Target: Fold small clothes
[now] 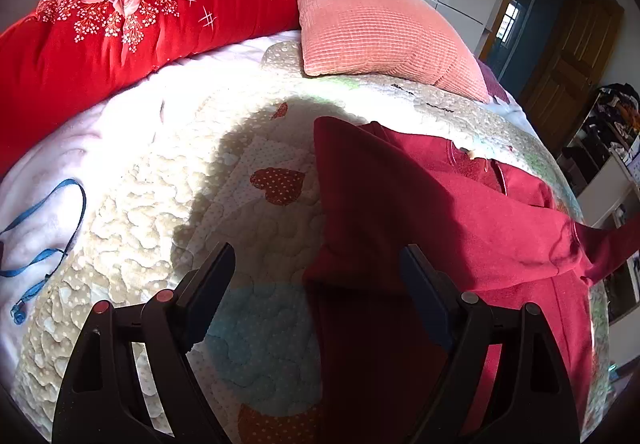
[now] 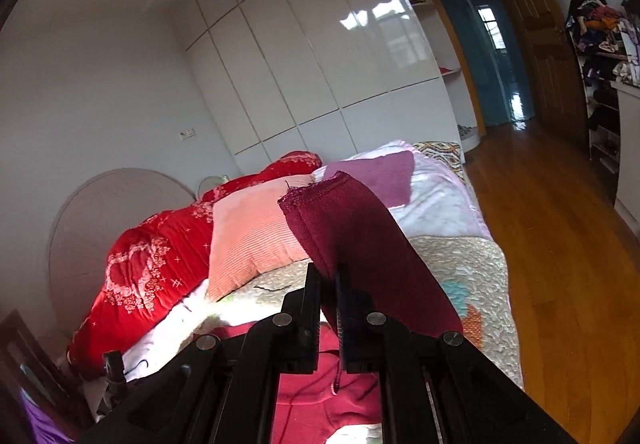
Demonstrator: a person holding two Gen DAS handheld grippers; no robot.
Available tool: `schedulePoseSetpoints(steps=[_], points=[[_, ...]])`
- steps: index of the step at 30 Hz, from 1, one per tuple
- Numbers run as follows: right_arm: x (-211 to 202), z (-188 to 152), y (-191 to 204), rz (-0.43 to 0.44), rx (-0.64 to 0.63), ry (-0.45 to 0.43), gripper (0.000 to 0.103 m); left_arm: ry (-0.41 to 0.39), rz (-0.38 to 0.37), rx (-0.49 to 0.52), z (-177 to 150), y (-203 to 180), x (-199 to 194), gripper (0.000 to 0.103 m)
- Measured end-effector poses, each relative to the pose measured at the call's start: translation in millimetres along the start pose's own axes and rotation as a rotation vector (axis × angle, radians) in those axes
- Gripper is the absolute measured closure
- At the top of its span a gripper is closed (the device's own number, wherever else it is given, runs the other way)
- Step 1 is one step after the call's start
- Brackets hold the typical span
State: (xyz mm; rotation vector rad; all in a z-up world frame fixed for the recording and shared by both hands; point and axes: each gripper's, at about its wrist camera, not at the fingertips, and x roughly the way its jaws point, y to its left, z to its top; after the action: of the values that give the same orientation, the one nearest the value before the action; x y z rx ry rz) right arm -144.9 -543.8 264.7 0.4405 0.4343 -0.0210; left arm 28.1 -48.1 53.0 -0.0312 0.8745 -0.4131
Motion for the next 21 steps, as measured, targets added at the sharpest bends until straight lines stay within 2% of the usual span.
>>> schedulePoseSetpoints(steps=[4,8,11,13,14,15,16,18,21], points=[[48.5,-6.4,69.4,0.152,-0.095,0.082,0.097,-0.018,-0.007,-0.021,1.9,7.1,-5.8,0.019],[110.3,-28.5,135.9,0.3,-0.176,0.187,0.097,-0.043,-0.031,-0.065,5.7,17.3,-12.1,0.019],[168.8,-57.4,179.2,0.384,-0.213,0.291,0.097,-0.064,-0.048,-0.096,8.8,25.1,-15.6,0.019],[209.2,-79.4,197.8,0.385,-0.228,0.38,0.096,-0.068,-0.057,-0.113,9.6,28.8,-15.6,0.019],[221.5,-87.9,201.0,0.364,-0.226,0.404,0.089,-0.066,-0.061,-0.118,9.6,29.8,-14.9,0.019],[229.0,-94.0,200.2,0.354,-0.214,0.413,0.073,-0.064,-0.064,-0.12,9.7,30.5,-14.2,0.019],[232.7,-98.0,195.7,0.36,-0.186,0.413,0.065,-0.063,-0.064,-0.12,9.7,30.6,-13.5,0.019],[224.6,-101.7,174.5,0.365,-0.141,0.411,0.061,-0.066,-0.063,-0.114,9.6,29.0,-13.1,0.019],[200.7,-103.7,130.7,0.3,-0.104,0.397,0.061,-0.074,-0.072,-0.099,8.4,24.7,-13.0,0.019]])
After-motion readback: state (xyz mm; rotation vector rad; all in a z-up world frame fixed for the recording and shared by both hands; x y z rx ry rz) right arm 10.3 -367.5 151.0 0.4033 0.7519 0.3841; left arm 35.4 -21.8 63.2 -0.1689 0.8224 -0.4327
